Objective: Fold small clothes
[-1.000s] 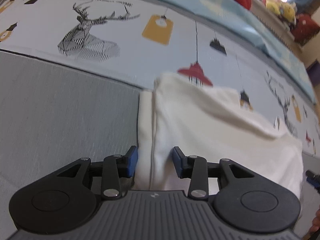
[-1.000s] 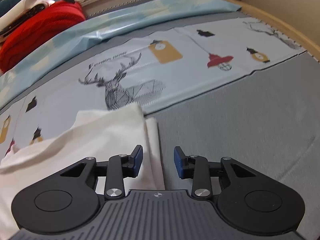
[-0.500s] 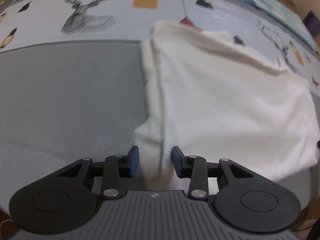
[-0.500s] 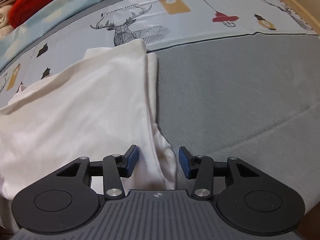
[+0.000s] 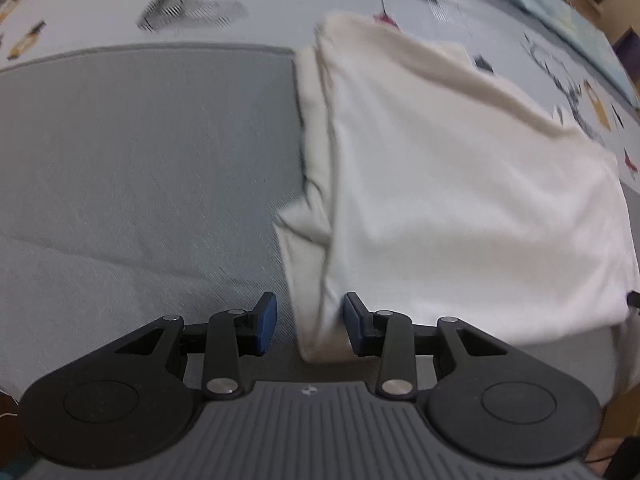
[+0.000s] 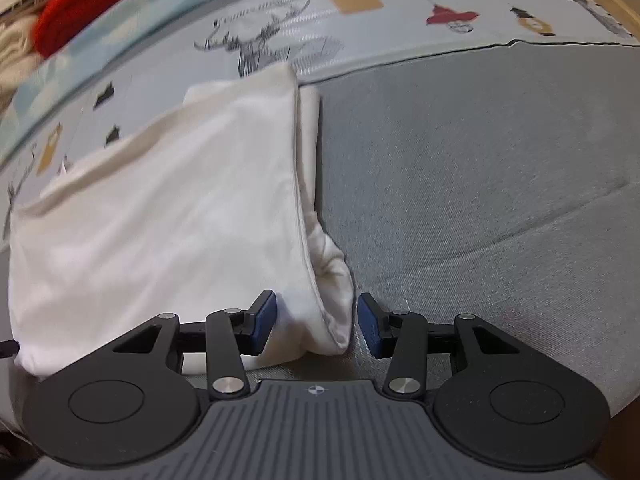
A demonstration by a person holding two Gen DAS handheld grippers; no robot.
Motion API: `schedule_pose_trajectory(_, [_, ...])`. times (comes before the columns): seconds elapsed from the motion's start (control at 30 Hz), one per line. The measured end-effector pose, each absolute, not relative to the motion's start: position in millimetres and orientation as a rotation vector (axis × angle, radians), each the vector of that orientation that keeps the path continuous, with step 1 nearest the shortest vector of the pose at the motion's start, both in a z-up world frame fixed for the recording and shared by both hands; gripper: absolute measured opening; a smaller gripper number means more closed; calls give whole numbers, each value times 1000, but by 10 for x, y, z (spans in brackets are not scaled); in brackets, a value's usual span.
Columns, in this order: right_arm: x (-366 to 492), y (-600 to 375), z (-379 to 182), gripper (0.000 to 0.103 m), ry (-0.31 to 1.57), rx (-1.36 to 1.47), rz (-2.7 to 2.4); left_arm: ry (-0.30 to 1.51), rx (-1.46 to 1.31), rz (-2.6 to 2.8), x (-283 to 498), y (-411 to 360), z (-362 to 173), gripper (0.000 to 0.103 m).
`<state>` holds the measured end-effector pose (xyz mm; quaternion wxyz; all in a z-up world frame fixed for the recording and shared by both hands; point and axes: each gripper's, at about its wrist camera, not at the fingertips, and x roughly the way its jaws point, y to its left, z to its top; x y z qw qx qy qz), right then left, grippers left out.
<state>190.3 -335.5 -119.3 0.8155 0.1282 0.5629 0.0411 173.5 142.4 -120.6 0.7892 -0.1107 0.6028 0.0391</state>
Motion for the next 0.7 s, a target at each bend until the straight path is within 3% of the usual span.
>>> schedule_pose_trajectory(0.03, [1905,-3330,-1221,45,1219,253,99,1300,-230,69,1729,1391,-1208,16])
schedule_pose_trajectory(0.07, [1898,-3308,-1236,39,1229,235,110,1295,-219,48,1722,1358,-1193,6])
schedule_pose_trajectory(0.1, [1892,-3292,-1227,14,1226,227,130,1276,-203,46,1708,1340,-1155,5])
schedule_pose_trajectory(0.17, [1860,-3292,-1122,6,1182,222,157,1212,-159,67,1677,1337,-1051,4])
schedule_pose_trajectory(0.27, [1773,-3394,-931,5,1106,274,157,1142,-167,81,1593,1382,-904,4])
schedule_pose_trajectory(0.47, [1693,-3339,-1120,4,1248,170,103,1287,-117,76,1576,1308,-1099,6])
schedule_pose_trajectory(0.57, [1684,-3278,-1023,6,1199,146,77,1200,-94,81,1577,1267,-945,9])
schedule_pose_trajectory(0.6, [1672,-3271,-969,8,1165,133,54,1161,-89,79,1571,1256,-885,11])
schedule_pose_trajectory(0.7, [1663,-3239,-821,28,1057,28,-5,1113,-113,40,1608,1186,-811,11])
